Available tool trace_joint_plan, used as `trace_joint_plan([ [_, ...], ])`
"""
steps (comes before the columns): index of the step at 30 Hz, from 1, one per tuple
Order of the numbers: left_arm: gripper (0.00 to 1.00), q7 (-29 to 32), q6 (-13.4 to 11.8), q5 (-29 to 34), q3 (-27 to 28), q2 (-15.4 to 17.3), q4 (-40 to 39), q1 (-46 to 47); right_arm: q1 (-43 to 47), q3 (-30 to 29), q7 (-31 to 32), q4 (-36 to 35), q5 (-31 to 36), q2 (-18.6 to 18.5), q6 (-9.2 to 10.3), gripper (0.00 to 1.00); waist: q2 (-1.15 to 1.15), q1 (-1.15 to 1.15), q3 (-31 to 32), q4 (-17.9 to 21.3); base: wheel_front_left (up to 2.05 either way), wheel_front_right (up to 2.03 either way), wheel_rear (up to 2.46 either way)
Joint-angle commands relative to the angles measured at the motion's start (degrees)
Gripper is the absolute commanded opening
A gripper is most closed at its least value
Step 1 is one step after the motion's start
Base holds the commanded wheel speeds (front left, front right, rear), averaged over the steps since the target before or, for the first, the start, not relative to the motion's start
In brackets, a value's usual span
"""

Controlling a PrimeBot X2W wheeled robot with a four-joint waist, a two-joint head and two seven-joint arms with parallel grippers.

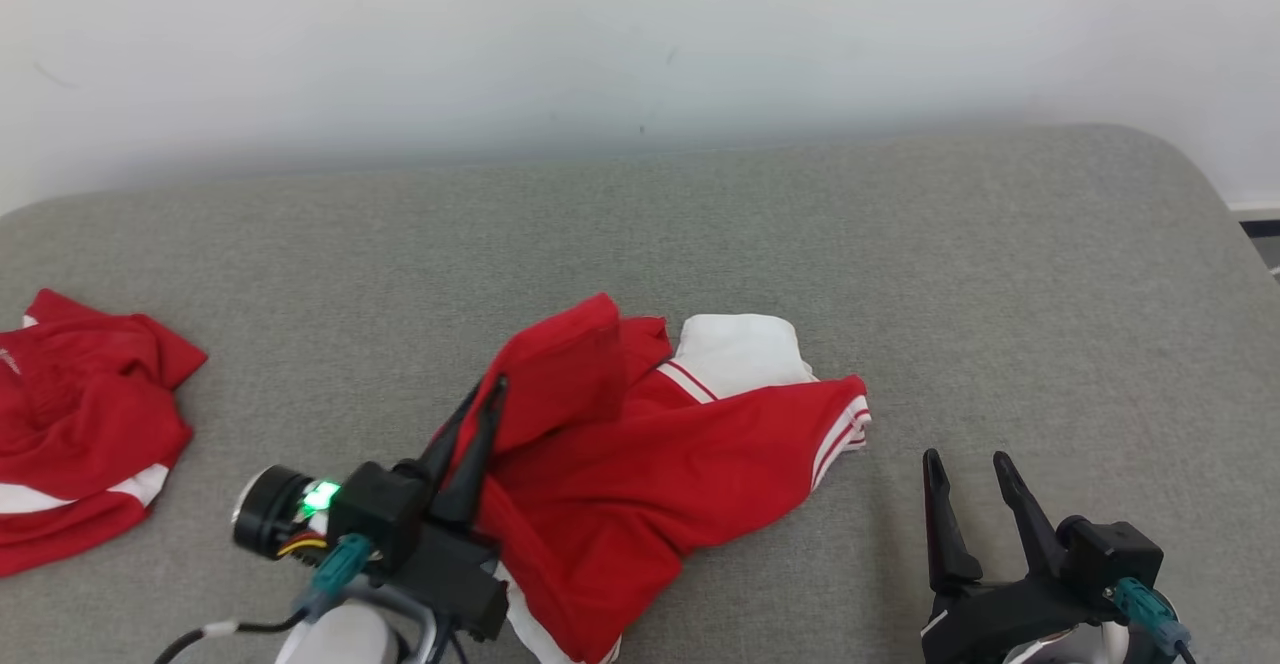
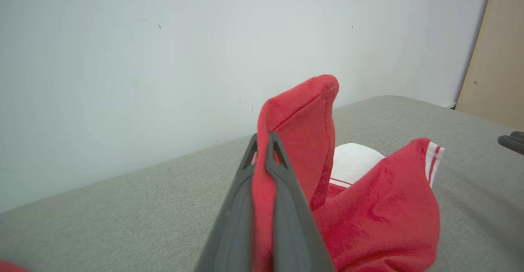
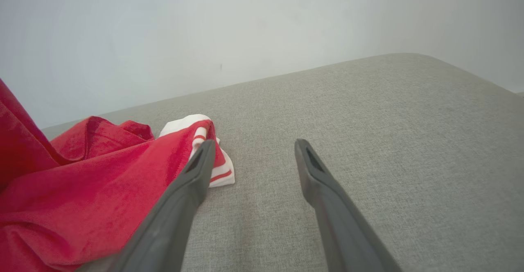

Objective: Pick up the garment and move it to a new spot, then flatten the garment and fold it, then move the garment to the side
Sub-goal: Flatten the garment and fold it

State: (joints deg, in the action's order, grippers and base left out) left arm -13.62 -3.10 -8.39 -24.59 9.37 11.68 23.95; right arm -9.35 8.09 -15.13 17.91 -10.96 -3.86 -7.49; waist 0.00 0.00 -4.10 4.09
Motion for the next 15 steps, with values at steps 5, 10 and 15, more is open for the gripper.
trace_joint_plan([
  [5, 0.00, 1.6, -2.9, -3.0, 4.3, 2.9, -6.3, -6.1, 0.8, 0.1, -0.2, 0.2, -0.1, 0.4, 0.00, 1.00, 0.00, 0.00, 0.8, -2.4, 0.00, 0.00, 0.00],
  [10, 0.00, 0.7, -5.6, -5.5, 8.2, 3.8, -8.1, -10.8, 0.7, 0.2, -0.2, 0.4, -0.2, 0.5, 0.00, 1.00, 0.00, 0.00, 0.7, -3.0, 0.00, 0.00, 0.00],
  [15, 0.00, -0.9, -7.0, -7.8, 11.6, 3.1, -6.8, -14.1, 0.1, 0.6, -0.2, 0.8, -0.1, 0.3, 0.00, 1.00, 0.00, 0.00, 0.6, -2.9, 0.00, 0.00, 0.00],
])
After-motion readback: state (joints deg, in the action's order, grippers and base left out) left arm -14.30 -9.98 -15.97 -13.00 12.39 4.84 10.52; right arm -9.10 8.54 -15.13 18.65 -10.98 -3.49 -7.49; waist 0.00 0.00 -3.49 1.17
